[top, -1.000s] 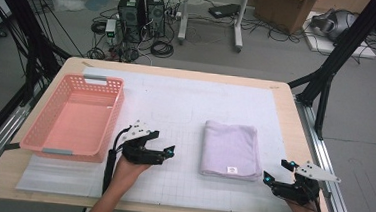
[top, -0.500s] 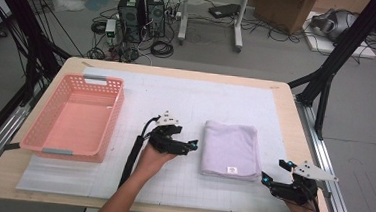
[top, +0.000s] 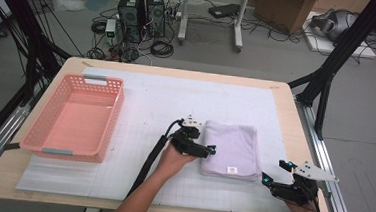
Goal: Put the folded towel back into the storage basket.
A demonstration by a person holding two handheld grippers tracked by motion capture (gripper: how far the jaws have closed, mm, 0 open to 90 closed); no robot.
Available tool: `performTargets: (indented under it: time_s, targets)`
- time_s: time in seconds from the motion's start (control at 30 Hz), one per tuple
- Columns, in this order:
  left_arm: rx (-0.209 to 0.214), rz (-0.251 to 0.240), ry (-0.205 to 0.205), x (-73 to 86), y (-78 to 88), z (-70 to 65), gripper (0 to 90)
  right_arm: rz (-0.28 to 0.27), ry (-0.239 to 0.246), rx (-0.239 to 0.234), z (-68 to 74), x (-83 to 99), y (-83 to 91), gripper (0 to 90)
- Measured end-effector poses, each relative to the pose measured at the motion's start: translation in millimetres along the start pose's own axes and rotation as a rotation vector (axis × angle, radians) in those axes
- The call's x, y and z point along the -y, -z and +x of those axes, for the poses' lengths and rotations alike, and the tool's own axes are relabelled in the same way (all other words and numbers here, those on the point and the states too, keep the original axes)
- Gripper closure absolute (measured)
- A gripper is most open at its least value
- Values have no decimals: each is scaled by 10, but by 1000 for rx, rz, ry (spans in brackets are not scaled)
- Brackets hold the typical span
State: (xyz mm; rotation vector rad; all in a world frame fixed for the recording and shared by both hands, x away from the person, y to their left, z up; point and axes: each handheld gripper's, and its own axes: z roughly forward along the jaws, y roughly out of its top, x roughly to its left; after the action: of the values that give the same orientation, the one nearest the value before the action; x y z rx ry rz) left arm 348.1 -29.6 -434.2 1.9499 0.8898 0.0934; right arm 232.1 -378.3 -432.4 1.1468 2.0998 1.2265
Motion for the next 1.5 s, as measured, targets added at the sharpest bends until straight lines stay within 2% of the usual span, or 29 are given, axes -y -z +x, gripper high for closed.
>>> performTargets:
  time_s: [0.3, 0.37, 0.43, 0.63, 0.7, 0.8, 0.9, 1.03, 1.17, 1.33, 1.37, 1.5]
  targets:
    - [-25, 48, 20, 32, -142, -10, 187, 0, 0, 0, -4, 8, 11, 175]
    - [-20, 56, 33, 40, -159, 0, 190, 0, -1, 0, -3, 9, 11, 175]
    - [2, 62, 47, 46, -172, 16, 218, 2, 0, -2, 0, 9, 11, 175]
    - [52, 63, 58, 56, -191, 26, 379, 4, -6, -5, 12, 11, 2, 175]
    - [72, 67, 72, 61, -198, 33, 458, 3, 2, -5, 8, 10, -3, 175]
    - [94, 53, 60, 62, -188, 38, 616, 6, -1, -5, 16, 9, -9, 175]
    - [111, 47, 47, 57, -149, 54, 707, 6, -1, -5, 14, 8, -13, 175]
    - [133, 25, 58, 84, -104, 92, 726, 9, -3, -8, 18, 4, -30, 175]
    - [137, 9, 61, 110, -33, 130, 730, 8, 2, -10, 28, -7, -51, 175]
    - [131, -25, 68, 153, 112, 223, 732, 11, 5, -15, 44, -10, -67, 175]
    - [132, -39, 71, 187, 202, 293, 732, 10, 3, -16, 48, -11, -69, 175]
    - [130, -60, 69, 239, 385, 411, 731, 12, 2, -17, 60, -14, -78, 175]
